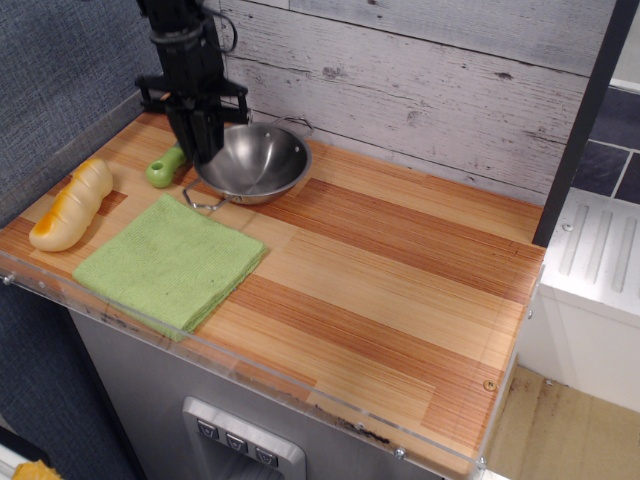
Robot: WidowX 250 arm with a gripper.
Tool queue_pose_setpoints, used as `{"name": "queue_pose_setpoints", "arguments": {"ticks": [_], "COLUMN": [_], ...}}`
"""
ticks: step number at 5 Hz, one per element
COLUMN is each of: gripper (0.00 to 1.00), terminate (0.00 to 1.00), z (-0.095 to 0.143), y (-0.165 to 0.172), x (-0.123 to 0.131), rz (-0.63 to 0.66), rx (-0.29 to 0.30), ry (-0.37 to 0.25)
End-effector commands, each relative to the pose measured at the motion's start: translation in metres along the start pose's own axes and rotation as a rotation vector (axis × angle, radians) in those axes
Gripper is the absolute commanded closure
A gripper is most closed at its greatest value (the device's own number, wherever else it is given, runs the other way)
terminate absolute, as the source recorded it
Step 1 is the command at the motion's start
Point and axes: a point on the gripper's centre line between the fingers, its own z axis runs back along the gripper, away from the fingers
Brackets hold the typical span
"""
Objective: Move silver bowl to the right of green pickle.
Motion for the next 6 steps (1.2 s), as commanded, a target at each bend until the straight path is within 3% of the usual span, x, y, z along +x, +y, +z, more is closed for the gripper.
{"name": "queue_pose_setpoints", "arguments": {"ticks": [1,2,3,4,6], "gripper": [0.00,0.00,0.00,0.00,0.00], "terminate": [0.00,0.00,0.00,0.00,0.00], "z": [0.055,0.104,0.122,0.118,0.107], "y": [0.007,0.000,-0.012,-0.022,-0.028], "x": [-0.005,-0.025,-0.045,-0.058,-0.073], "rz": [-0.047,-0.089,-0.164,-0.261,-0.351], "rx": [0.038,0.103,0.036,0.023,0.107], "ry": [-0.133,-0.219,-0.251,-0.211,-0.163]}}
